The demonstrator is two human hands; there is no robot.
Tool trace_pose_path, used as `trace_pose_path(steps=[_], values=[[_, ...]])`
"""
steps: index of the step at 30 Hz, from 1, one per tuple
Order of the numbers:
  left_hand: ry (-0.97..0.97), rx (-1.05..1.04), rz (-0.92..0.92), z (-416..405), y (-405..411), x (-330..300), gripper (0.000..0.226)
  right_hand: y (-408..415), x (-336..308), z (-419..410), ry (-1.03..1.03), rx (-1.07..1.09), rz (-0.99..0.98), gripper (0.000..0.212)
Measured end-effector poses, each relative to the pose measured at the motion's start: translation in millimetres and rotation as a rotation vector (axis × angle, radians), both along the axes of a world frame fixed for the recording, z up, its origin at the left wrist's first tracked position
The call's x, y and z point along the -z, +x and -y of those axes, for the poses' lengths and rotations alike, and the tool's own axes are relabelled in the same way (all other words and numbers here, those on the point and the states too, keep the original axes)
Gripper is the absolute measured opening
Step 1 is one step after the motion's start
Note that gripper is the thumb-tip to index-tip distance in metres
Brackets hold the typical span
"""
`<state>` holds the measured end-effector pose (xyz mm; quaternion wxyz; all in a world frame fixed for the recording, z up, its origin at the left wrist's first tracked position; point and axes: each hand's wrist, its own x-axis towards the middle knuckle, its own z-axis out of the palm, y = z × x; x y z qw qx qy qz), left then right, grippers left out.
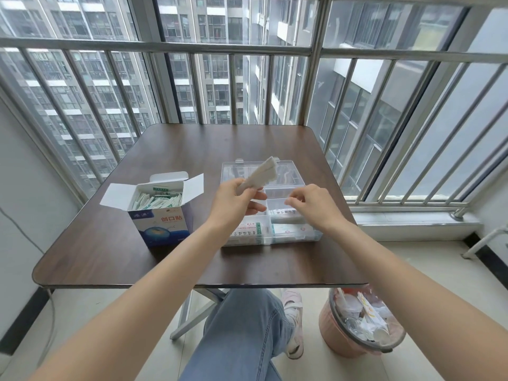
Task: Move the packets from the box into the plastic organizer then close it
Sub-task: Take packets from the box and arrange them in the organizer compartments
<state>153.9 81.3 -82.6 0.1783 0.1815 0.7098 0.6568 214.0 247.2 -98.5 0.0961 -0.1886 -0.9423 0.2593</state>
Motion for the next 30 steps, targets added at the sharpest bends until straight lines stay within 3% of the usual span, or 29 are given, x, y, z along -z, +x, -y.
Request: trace_pose_path(steps=[3, 5, 7, 11, 14, 17, 19, 21, 23, 26, 30], values=[[-0.012, 0.055, -0.004, 4, 0, 0, 0.016, 7, -18, 8, -0.487, 0.042, -0.242, 0.028], [-0.047, 0.115, -0.023, 4, 1, 0, 0.016, 11, -31, 12, -0.895, 0.027, -0.225, 0.033], [-0.080, 0.171, -0.042, 3, 2, -1, 0.017, 14, -37, 16, -1.029, -0.025, -0.173, 0.029], [-0.114, 0.203, -0.043, -6, 8, -7, 0.025, 18, -34, 16, -1.051, -0.064, -0.232, 0.014], [-0.116, 0.142, -0.042, -12, 9, -10, 0.038, 19, -36, 15, -1.120, -0.035, -0.235, 0.017], [-0.148, 0.140, -0.098, -13, 9, -11, 0.031, 21, -40, 13, -1.182, -0.017, -0.240, 0.028], [-0.195, 0.162, -0.150, -14, 8, -8, 0.020, 23, -41, 11, -1.130, -0.053, -0.233, 0.021], [-0.230, 0.160, -0.222, -14, 5, -4, 0.026, 25, -40, 7, -1.048, -0.073, -0.210, 0.013], [-0.238, 0.136, -0.265, -16, 2, -2, 0.024, 26, -38, 1, -0.911, -0.084, -0.191, 0.018], [-0.258, 0.070, -0.280, -18, -3, -3, 0.010, 23, -40, -6, -0.761, -0.061, -0.187, 0.012], [-0.274, 0.032, -0.264, -25, -9, -3, 0.013, 17, -40, -13, -0.683, -0.004, -0.199, 0.010]])
